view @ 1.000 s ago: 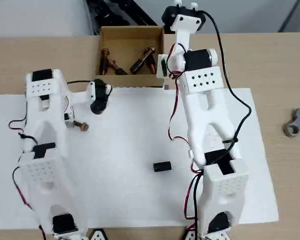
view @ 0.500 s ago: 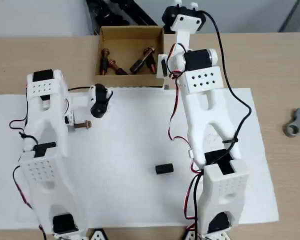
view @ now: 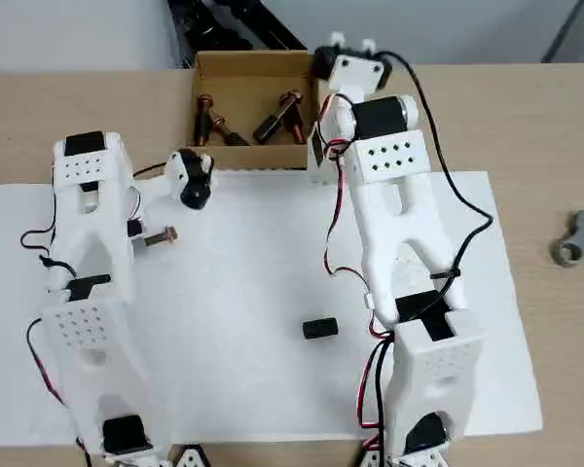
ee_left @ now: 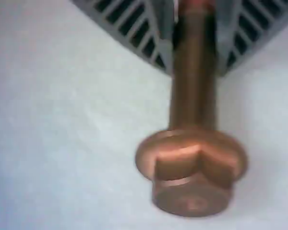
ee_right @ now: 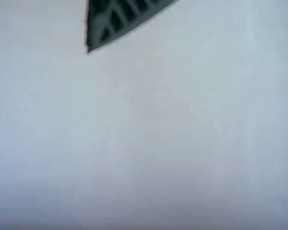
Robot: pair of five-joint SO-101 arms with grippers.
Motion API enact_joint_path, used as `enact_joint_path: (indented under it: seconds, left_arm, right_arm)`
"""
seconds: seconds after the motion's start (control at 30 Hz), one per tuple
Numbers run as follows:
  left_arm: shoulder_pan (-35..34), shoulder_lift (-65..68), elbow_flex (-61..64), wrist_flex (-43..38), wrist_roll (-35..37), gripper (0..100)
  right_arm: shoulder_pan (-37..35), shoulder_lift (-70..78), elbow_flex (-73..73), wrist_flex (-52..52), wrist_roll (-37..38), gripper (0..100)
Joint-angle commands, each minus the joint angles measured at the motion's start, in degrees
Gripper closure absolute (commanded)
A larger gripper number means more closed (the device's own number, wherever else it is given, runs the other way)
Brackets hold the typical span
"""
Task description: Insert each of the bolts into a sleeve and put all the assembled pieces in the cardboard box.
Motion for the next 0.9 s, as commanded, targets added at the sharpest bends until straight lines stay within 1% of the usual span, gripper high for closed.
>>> enact_joint_path:
  seconds: [0.0, 0.13, 0.27, 0.37, 0.6, 0.7, 0.87]
  left_arm:
    - [-0.5, -0.9, -5.6, 1.0, 9.8, 99]
    - [-2.0, -0.9, -10.8, 1.0, 20.4, 99]
    - [-2.4, -1.5, -15.2, 1.0, 30.2, 99]
    - [-2.0, -6.2, -15.6, 0.9, 37.9, 99]
    - [0.6, -20.8, -14.0, 0.9, 54.3, 99]
    - [1.0, -26.0, -10.2, 0.9, 58.2, 99]
    - [2.0, -30.2, 3.6, 0.6, 58.6, 99]
  right_arm:
    - [-0.2, -7.1, -2.0, 1.3, 2.5, 76.7]
    - [-0.9, -12.0, -1.9, 1.5, 12.2, 76.8]
    - [-1.1, -17.9, 1.9, 1.5, 18.3, 76.8]
    - [-1.1, -23.3, 9.9, 1.5, 20.0, 76.8]
    - [-0.7, -38.6, 32.6, 1.4, 20.1, 76.8]
    - [-0.4, -44.7, 39.8, 1.4, 20.1, 76.8]
    - [2.2, -53.1, 48.0, 0.7, 20.1, 76.8]
